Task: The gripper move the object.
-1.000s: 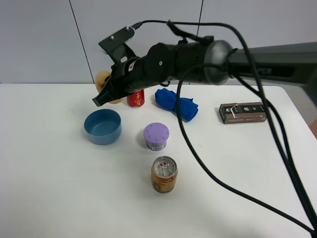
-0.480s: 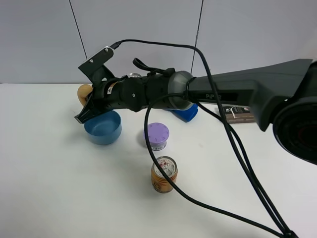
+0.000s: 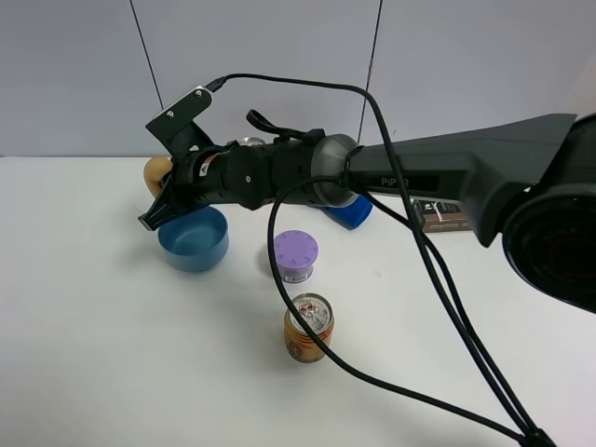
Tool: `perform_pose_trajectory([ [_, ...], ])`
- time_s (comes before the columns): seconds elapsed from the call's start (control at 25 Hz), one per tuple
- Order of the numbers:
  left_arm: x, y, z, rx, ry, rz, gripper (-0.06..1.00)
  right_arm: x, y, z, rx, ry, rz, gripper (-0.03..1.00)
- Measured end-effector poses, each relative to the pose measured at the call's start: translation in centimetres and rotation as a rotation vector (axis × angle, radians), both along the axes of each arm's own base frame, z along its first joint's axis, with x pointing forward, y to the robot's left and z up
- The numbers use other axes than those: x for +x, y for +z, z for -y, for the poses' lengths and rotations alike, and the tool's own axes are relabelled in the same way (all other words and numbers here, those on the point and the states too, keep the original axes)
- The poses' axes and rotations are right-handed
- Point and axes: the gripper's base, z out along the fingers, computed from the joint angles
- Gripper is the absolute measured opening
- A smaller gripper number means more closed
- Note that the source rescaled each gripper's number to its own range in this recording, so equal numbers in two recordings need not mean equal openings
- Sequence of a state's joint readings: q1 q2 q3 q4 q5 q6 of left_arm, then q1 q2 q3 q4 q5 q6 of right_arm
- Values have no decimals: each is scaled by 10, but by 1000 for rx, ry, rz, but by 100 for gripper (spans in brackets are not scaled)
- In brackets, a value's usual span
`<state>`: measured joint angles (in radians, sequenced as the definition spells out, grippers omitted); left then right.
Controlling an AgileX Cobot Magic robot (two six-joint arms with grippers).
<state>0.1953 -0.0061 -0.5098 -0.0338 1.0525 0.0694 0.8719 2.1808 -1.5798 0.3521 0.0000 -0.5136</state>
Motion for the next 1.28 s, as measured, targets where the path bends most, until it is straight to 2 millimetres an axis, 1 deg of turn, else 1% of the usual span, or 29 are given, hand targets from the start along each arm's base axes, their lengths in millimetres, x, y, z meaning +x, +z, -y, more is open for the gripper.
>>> perform_pose_trajectory([
  [0.04, 0, 0, 0, 0, 0, 0, 100, 0, -1, 0, -6, 3, -7, 3],
  [0.08, 0, 0, 0, 0, 0, 0, 100, -1, -1, 0, -8, 4, -10, 9],
  [0.16, 0, 0, 0, 0, 0, 0, 100, -1, -1, 0, -7, 3, -8, 34],
  [0.24, 0, 0, 0, 0, 0, 0, 100, 1, 1, 0, 9, -5, 11, 71],
  [0.28, 0, 0, 0, 0, 0, 0, 100, 2, 3, 0, 19, -9, 23, 83],
  [0.36, 0, 0, 0, 0, 0, 0, 100, 3, 5, -1, 34, -16, 41, 94],
  [0.44, 0, 0, 0, 0, 0, 0, 100, 3, 6, -1, 42, -20, 50, 98],
  [0.72, 0, 0, 0, 0, 0, 0, 100, 3, 5, -1, 54, -32, 34, 100],
  [0.8, 0, 0, 0, 0, 0, 0, 100, 2, 6, 0, 62, -43, -17, 100],
  [0.88, 0, 0, 0, 0, 0, 0, 100, -5, 11, 2, 53, -34, -110, 100],
  [0.96, 0, 0, 0, 0, 0, 0, 100, -16, 26, 6, 33, -5, -212, 100],
  [1.08, 0, 0, 0, 0, 0, 0, 100, -37, 61, 18, -3, 51, -340, 100],
  [1.2, 0, 0, 0, 0, 0, 0, 100, -57, 99, 37, -74, 93, -373, 100],
  [1.28, 0, 0, 0, 0, 0, 0, 100, -67, 116, 52, -159, 95, -368, 100],
])
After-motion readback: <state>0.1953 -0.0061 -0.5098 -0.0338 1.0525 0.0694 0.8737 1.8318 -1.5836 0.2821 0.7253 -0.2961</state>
